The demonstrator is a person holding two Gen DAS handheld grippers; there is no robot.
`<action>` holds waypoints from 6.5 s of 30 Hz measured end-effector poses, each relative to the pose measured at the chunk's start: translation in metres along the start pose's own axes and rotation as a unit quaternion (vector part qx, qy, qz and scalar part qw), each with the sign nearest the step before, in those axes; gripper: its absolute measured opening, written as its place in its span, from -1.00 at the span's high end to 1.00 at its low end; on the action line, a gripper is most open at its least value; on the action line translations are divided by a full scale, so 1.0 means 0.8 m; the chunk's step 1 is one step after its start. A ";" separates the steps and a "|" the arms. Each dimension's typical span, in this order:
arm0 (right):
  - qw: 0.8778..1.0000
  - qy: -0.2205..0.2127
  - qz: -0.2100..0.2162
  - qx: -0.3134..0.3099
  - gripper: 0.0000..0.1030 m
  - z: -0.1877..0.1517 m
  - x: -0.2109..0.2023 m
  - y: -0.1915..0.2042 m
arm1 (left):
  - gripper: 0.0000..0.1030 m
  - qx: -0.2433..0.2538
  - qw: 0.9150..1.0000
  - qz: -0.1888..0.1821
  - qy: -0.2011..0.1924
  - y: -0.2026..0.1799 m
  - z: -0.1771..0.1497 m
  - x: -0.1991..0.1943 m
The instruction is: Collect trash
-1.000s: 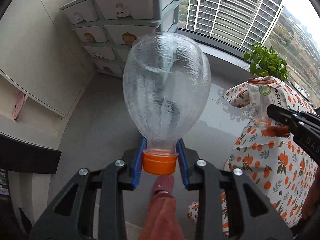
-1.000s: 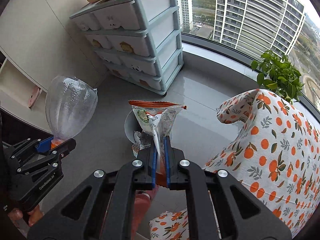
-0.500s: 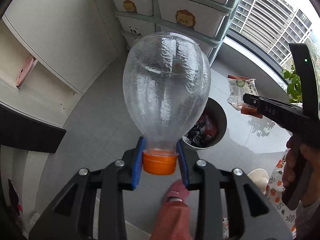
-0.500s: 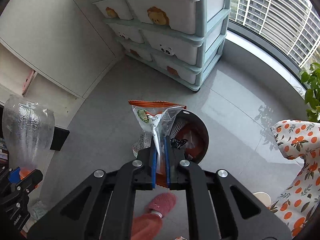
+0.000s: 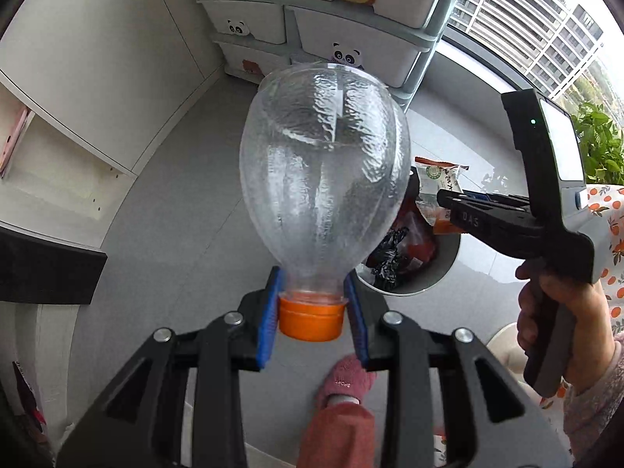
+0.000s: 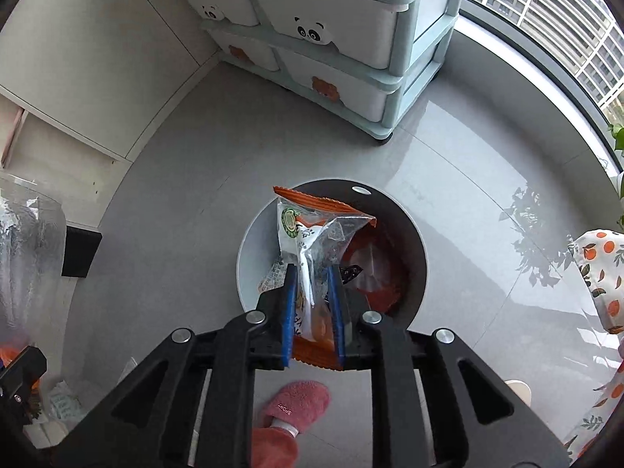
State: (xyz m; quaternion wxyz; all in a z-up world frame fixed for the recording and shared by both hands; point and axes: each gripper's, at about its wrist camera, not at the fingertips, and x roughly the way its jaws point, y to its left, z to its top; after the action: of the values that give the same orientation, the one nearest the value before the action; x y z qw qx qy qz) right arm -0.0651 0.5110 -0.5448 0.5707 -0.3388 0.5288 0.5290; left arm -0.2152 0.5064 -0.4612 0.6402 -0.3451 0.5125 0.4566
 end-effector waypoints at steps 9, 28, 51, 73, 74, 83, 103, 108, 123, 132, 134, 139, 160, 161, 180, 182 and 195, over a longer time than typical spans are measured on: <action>0.999 -0.014 0.002 0.036 0.08 -0.003 -0.029 -0.038 | 0.38 0.021 1.000 -0.015 0.002 -0.037 0.015 0.024; 0.998 -0.014 -0.016 0.055 0.08 -0.020 -0.060 -0.066 | 0.32 0.048 0.997 -0.048 0.035 -0.101 0.043 0.149; 0.998 -0.026 -0.006 0.058 0.08 -0.031 -0.098 -0.036 | -0.06 0.056 0.998 0.015 0.036 -0.044 -0.001 0.080; 0.972 -0.142 -0.049 0.183 -0.17 -0.183 -0.461 -0.070 | -0.33 0.227 0.972 -0.025 -0.063 -0.162 -0.027 -0.271; 0.969 -0.146 -0.057 0.191 -0.17 -0.196 -0.481 -0.074 | -0.33 0.235 0.970 -0.029 -0.059 -0.171 -0.032 -0.286; 0.937 -0.169 -0.105 0.289 -0.31 -0.331 -0.639 -0.119 | -0.45 0.316 0.943 -0.086 -0.061 -0.266 -0.096 -0.438; 0.845 -0.211 -0.208 0.446 -0.49 -0.555 -0.834 -0.141 | -0.55 0.532 0.821 -0.179 -0.105 -0.425 -0.259 -0.649; 0.819 -0.219 -0.224 0.480 -0.49 -0.568 -0.855 -0.139 | -0.57 0.559 0.799 -0.198 -0.098 -0.445 -0.259 -0.669; 0.783 -0.218 -0.256 0.524 -0.50 -0.554 -0.885 -0.125 | -0.65 0.615 0.751 -0.210 -0.113 -0.466 -0.245 -0.703; 0.777 -0.218 -0.266 0.527 -0.52 -0.555 -0.905 -0.115 | -0.66 0.618 0.747 -0.213 -0.125 -0.469 -0.236 -0.725; 0.777 -0.220 -0.270 0.525 -0.53 -0.557 -0.909 -0.113 | -0.66 0.617 0.747 -0.213 -0.128 -0.468 -0.237 -0.728; 0.778 -0.222 -0.272 0.521 -0.54 -0.560 -0.917 -0.112 | -0.66 0.617 0.746 -0.215 -0.131 -0.466 -0.241 -0.732; 0.781 -0.231 -0.271 0.514 -0.54 -0.573 -0.939 -0.109 | -0.66 0.618 0.743 -0.217 -0.135 -0.471 -0.257 -0.756; 0.780 -0.232 -0.271 0.514 -0.54 -0.574 -0.940 -0.109 | -0.66 0.619 0.743 -0.217 -0.135 -0.470 -0.257 -0.756; 0.778 -0.236 -0.273 0.514 -0.54 -0.575 -0.944 -0.104 | -0.66 0.618 0.742 -0.218 -0.138 -0.467 -0.258 -0.757; 0.779 -0.236 -0.272 0.514 -0.54 -0.575 -0.944 -0.105 | -0.66 0.618 0.742 -0.218 -0.139 -0.467 -0.258 -0.757; 0.777 -0.236 -0.273 0.516 -0.54 -0.576 -0.946 -0.101 | -0.66 0.617 0.743 -0.219 -0.138 -0.467 -0.260 -0.759</action>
State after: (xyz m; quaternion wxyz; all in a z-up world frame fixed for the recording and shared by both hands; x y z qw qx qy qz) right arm -0.0104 -0.1282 0.0718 0.8875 0.0113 0.4564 0.0621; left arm 0.0294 0.0485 0.0695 0.8593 0.0894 0.4988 -0.0693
